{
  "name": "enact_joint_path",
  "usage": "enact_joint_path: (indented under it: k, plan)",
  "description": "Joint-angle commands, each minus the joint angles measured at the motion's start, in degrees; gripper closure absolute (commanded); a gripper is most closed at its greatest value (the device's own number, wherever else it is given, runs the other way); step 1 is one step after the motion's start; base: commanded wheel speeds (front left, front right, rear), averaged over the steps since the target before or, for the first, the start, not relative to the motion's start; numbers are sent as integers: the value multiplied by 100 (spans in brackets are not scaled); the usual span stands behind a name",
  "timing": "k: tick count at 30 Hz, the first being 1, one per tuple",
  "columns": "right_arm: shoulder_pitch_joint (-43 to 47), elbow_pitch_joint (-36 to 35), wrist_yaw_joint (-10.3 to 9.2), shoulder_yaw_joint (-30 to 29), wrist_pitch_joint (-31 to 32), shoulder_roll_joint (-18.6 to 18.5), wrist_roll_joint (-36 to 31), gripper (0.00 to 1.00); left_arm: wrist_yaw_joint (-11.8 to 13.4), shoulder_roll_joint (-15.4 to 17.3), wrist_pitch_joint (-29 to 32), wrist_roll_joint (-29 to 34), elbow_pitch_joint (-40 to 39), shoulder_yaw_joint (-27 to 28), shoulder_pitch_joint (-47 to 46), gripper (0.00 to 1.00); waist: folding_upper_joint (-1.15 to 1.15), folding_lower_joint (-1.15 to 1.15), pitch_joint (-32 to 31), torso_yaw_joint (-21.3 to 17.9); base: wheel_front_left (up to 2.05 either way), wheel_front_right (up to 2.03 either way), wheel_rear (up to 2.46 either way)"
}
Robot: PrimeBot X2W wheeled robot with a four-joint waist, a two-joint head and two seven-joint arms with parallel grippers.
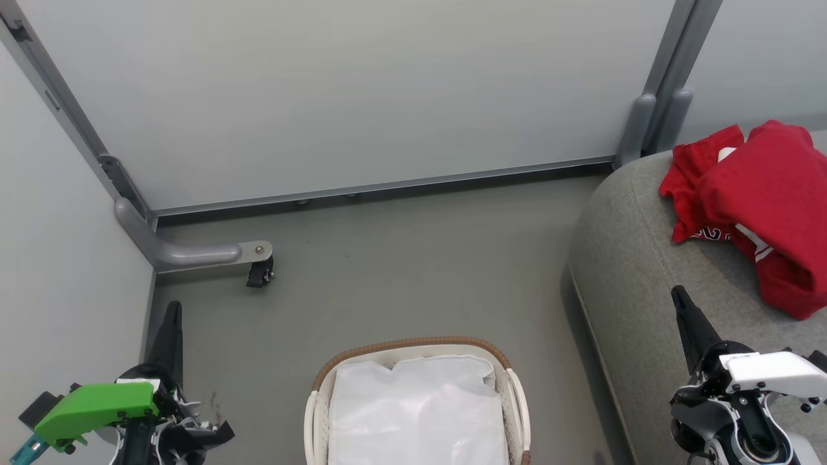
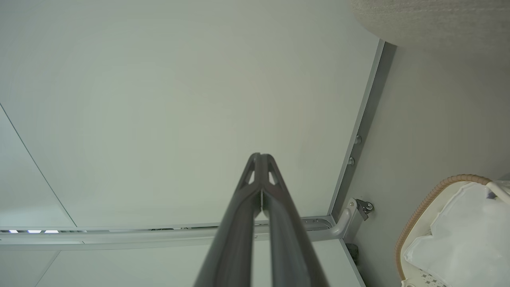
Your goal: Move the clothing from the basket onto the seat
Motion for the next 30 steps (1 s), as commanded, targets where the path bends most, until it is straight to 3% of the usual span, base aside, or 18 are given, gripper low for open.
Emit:
enact_joint_path:
  k: [1, 30]
  plan:
    - [45, -18, -2, -12, 16, -36, 19, 100, -21, 3, 10, 15, -6, 26, -58, 100, 0, 0, 0, 0, 0, 0, 0]
    - [45, -18, -2, -12, 16, -36, 19, 100, -21, -6, 20, 33, -5, 38, -60, 100, 0, 0, 0, 0, 0, 0, 0]
